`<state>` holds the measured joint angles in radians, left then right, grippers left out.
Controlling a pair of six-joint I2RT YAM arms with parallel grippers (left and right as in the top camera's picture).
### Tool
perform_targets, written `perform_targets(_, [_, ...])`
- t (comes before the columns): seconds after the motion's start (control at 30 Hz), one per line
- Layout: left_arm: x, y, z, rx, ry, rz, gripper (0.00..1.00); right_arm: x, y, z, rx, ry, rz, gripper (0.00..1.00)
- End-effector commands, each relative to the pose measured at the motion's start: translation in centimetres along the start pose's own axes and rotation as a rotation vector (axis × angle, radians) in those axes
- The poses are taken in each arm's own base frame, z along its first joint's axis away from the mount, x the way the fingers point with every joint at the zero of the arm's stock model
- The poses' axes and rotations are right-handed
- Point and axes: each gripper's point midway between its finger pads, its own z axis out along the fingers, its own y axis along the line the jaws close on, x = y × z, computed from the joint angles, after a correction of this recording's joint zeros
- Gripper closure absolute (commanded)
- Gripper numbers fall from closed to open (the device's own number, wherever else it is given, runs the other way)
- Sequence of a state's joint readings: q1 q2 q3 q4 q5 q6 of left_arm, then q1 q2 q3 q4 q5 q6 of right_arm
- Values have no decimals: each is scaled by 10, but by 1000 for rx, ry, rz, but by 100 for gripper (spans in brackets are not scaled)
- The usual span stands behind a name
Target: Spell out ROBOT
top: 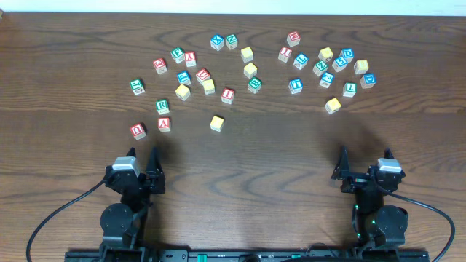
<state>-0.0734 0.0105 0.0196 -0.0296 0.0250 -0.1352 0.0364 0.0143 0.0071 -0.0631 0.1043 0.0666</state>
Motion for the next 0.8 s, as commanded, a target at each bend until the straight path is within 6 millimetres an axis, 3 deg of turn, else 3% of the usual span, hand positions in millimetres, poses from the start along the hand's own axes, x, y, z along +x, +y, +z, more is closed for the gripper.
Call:
perform_targets(0.0, [15,6,1,-23,46,-8,48,0,-1,0,3,-2,-12,1])
perform_targets(0.3, [7,3,0,-15,20,-134,48,0,-1,0,3,-2,-11,1])
perform_targets(0.43, [-19,-14,-5,71,-18,-144,48,0,-1,0,3,-2,-11,1])
perform_targets(0.57, [-44,-20,-10,72,-9,-150,48,0,-1,0,3,-2,-11,1])
perform_targets(0.77, [-71,-26,5,43,108,-77,48,0,-1,0,3,-2,-12,1])
